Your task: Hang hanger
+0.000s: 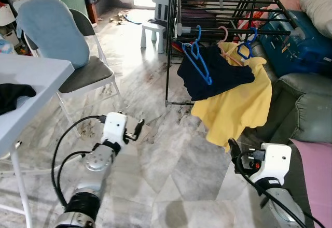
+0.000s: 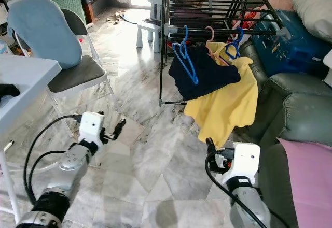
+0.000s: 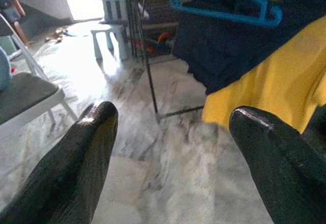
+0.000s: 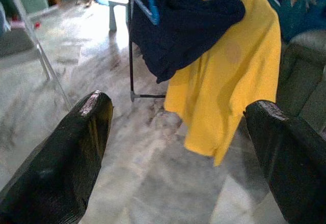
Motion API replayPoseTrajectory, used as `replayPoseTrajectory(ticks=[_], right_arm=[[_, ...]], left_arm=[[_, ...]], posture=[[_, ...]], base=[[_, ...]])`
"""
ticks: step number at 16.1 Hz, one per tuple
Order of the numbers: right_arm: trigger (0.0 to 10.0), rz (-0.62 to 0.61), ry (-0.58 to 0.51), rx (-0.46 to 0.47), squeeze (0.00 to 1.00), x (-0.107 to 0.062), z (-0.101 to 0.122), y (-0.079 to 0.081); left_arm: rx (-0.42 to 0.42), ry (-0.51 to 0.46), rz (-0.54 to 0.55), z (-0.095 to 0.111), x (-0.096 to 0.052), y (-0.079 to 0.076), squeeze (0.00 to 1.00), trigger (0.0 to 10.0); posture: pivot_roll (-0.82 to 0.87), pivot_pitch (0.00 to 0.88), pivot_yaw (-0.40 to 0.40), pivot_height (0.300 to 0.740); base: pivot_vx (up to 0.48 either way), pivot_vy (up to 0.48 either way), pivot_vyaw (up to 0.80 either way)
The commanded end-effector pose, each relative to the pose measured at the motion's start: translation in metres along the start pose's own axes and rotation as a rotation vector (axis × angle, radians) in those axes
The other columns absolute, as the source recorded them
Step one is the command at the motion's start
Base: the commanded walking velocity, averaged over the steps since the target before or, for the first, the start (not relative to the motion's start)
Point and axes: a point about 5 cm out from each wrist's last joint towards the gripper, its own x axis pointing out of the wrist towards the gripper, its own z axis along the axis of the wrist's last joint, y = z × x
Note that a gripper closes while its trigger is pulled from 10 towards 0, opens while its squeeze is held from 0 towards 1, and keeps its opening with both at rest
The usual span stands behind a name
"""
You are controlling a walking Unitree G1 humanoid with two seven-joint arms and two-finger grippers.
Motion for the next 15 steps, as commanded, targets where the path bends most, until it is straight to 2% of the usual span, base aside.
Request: replayPoseTrajectory(ticks=[1, 6, 8, 11, 14, 15], right_arm=[[10.0, 0.045, -0.029, -0.016, 0.0, 0.003, 0.006, 0.008], [10.0, 0.072, -0.031, -0.012, 0.0, 0.001, 0.005, 0.016], [10.0, 0.094, -0.032, -0.017, 0.0, 0.0, 0.004, 0.02], [10.0, 0.103, -0.034, -0.019, 0.0, 0.001, 0.005, 0.023], [10.0, 0.1, -0.042, -0.014, 0.0, 0.002, 0.008, 0.024], [10.0, 0.101, -0.043, -0.015, 0.0, 0.003, 0.008, 0.024]], left_arm=[[0.017, 0.007, -0.023, 0.002, 0.002, -0.002, 0.0, 10.0], [0.003, 0.028, -0.003, 0.007, 0.011, -0.003, 0.0, 10.0], [-0.02, 0.044, 0.016, 0.006, 0.012, -0.005, 0.0, 10.0], [-0.01, 0.042, -0.007, 0.004, 0.009, -0.012, 0.0, 10.0], [-0.01, 0.047, -0.011, 0.004, 0.008, -0.013, 0.0, 10.0], [-0.042, 0.057, -0.038, 0.004, 0.008, -0.014, 0.0, 10.0]], posture=[[0.03, 0.0, -0.033, 0.74], [0.01, 0.0, -0.016, 0.74], [0.01, 0.0, -0.015, 0.74], [0.01, 0.0, -0.015, 0.74], [0.01, 0.0, -0.017, 0.74], [0.01, 0.0, -0.018, 0.74]], base=[[0.0, 0.0, 0.8], [0.0, 0.0, 0.8], [0.0, 0.0, 0.8], [0.0, 0.0, 0.8], [0.0, 0.0, 0.8], [0.0, 0.0, 0.8]])
